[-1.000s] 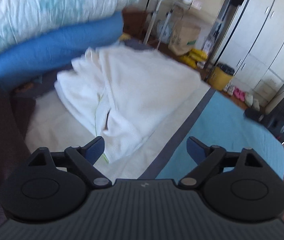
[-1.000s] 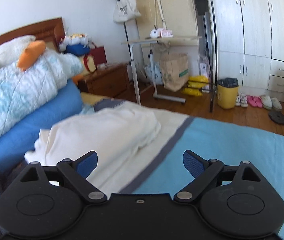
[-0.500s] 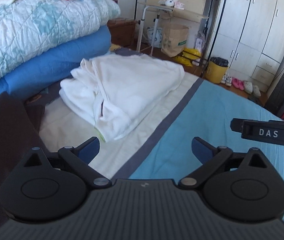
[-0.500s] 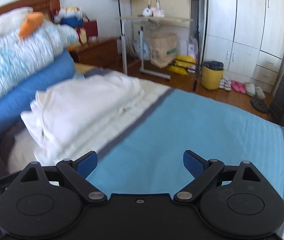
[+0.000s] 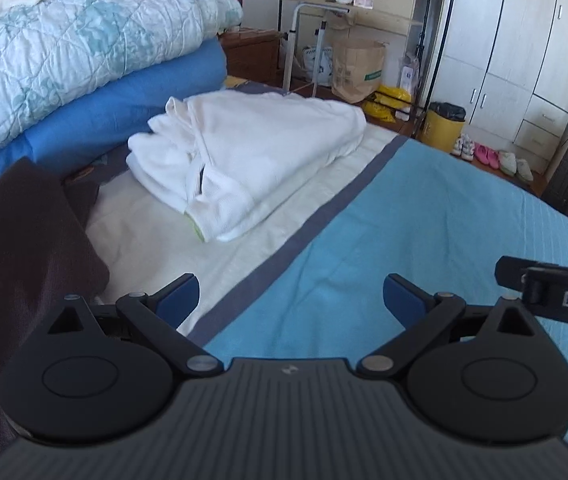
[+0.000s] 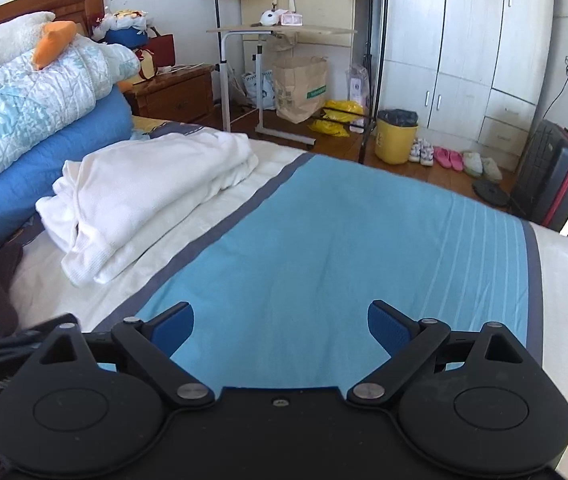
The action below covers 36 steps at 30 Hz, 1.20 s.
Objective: Fold clothes
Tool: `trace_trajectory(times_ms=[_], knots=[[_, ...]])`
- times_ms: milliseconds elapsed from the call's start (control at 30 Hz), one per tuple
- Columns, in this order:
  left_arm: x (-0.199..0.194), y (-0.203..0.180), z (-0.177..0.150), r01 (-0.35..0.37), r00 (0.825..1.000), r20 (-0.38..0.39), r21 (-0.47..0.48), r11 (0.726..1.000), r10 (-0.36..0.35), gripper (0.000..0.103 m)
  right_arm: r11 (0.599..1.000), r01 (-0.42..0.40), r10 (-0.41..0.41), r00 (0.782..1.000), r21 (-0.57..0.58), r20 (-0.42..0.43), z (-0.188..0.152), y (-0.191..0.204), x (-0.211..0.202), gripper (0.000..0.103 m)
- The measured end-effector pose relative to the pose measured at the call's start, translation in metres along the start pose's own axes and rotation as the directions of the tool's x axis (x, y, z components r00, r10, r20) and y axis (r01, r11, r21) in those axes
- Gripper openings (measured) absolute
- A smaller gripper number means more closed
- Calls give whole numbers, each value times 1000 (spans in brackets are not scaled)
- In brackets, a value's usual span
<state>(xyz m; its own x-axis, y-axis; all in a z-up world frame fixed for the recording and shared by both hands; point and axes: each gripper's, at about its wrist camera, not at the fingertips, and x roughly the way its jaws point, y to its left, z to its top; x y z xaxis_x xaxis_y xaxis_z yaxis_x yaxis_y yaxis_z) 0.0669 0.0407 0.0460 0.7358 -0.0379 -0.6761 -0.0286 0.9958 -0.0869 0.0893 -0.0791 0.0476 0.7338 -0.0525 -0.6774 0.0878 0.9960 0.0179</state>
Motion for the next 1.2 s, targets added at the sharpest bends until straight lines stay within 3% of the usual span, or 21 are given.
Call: trace_trajectory(times_ms=[133,300,467,567,833,1033,1200], knots=[[1,0,-2,-33,999,-20,-64,997,31,100,1000,8,-8,1000,12,-5,-9,-3,-8,97],[-8,-9,0,-13,1000,-5,-42,999,12,100,1000,16,-15,1000,18,-3,-17,-7,-17,97],[-3,-31,-5,-44,999,-23,76,996,46,100,999,18,-18,1000,27,-1,-23,-13,-22,97],[-3,-44,-8,-107,994,-13,141,984,109,100,999,21,-21,1000,27,-1,-27,-16,-23,97],[-6,-57,-10,-100,995,-9,192,976,103,100,998,41,-40,999,49,-17,-29,-23,-22,97],[-5,-63,-14,-131,991,44,238,962,124,100,997,46,-44,999,64,-27,-28,-26,-18,97],[1,-64,-15,-96,995,21,246,964,94,100,997,33,-31,999,69,-35,-28,-24,-14,97]])
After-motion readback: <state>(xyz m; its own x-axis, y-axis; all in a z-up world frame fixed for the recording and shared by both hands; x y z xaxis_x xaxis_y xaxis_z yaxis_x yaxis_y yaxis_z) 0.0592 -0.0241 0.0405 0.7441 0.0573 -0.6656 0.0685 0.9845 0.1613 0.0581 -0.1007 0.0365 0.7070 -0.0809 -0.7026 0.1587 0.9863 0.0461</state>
